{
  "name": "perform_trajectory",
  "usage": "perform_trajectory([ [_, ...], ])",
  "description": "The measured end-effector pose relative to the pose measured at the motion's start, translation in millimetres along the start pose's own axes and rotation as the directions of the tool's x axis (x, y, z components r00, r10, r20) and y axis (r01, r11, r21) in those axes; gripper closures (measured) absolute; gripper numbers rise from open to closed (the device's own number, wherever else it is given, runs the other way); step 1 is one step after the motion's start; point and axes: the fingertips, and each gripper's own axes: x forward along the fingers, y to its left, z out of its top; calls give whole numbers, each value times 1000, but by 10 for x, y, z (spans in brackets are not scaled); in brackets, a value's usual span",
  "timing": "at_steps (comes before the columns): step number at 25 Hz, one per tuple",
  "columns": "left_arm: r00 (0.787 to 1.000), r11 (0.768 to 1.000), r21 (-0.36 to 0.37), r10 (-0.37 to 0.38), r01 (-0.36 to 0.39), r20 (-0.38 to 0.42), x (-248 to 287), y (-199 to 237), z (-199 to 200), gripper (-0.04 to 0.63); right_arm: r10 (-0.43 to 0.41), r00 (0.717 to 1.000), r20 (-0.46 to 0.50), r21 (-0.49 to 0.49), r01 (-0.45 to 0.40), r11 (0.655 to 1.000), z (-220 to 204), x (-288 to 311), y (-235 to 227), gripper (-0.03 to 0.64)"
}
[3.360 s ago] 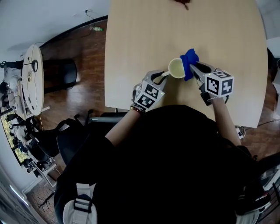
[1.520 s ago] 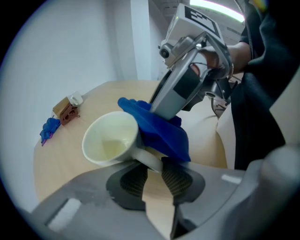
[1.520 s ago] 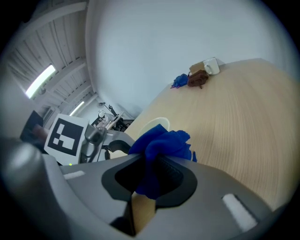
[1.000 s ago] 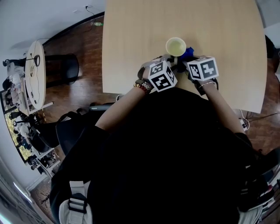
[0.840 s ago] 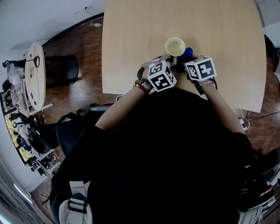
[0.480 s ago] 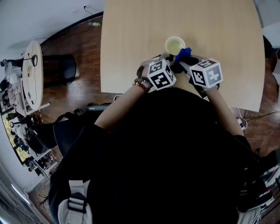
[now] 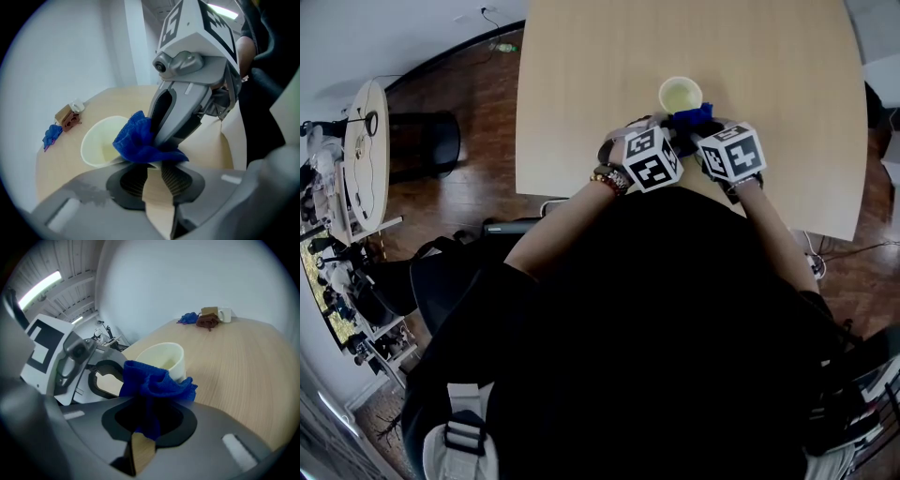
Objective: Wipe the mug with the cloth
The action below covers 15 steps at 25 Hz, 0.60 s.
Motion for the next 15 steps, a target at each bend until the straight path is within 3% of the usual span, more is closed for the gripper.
perform_trajectory([
  [4, 1000, 999, -46, 19, -18, 23, -8, 21, -45, 497, 16, 1000, 24, 2, -16, 1000, -23, -63, 33, 546],
  [8, 995, 999, -41, 36, -32, 91, -74, 16, -13, 509, 19, 997, 76, -14, -18, 1000, 38, -198, 100, 546],
  [11, 992, 997, -33, 71, -68, 100, -155, 29, -74, 515, 28, 993, 118, -29, -24, 999, 121, -298, 193, 546],
  [15, 986, 994, -82, 87, -76, 142, -348, 45, -163, 537, 45, 990, 137, -80, -34, 996, 206, -364, 336, 546],
])
